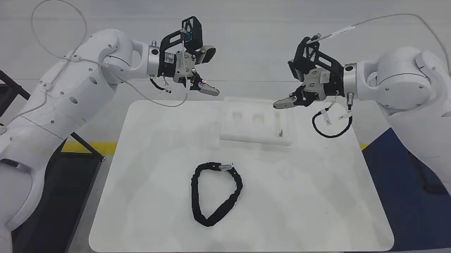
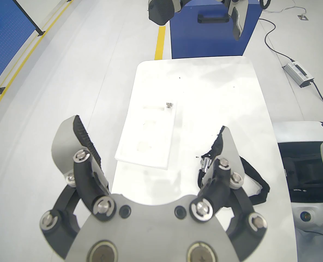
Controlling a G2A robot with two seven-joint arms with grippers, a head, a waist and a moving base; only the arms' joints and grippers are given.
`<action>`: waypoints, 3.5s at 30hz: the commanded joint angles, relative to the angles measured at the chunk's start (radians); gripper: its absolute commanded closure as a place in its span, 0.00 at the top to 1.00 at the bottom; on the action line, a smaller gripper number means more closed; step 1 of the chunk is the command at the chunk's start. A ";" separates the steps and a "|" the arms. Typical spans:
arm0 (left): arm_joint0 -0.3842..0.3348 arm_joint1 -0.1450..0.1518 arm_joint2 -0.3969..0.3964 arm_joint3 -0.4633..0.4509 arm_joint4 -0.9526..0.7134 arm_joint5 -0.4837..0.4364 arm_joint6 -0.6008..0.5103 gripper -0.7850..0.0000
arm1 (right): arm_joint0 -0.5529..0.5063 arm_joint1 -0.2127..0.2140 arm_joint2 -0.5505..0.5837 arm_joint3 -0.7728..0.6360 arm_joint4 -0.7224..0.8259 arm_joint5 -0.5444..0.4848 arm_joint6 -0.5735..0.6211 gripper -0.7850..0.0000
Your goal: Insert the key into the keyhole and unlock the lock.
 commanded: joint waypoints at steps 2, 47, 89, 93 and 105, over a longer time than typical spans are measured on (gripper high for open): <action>0.000 0.000 0.000 0.000 0.000 0.000 0.000 1.00 | 0.000 0.000 0.000 0.000 0.000 0.000 0.000 1.00; 0.000 0.000 0.000 0.000 0.000 0.000 0.000 1.00 | 0.023 -0.266 -0.312 0.675 0.286 0.487 0.123 1.00; 0.000 0.000 0.000 0.000 0.000 0.000 0.000 1.00 | -0.018 -0.342 -0.385 0.629 -0.029 0.798 0.081 0.78; 0.000 0.000 0.000 0.000 0.000 0.000 0.000 1.00 | -0.016 -0.361 -0.405 0.643 -0.086 0.815 0.077 0.60; 0.000 0.000 0.000 0.000 0.000 0.000 0.000 1.00 | -0.018 -0.410 -0.411 0.711 -0.153 0.840 0.044 0.38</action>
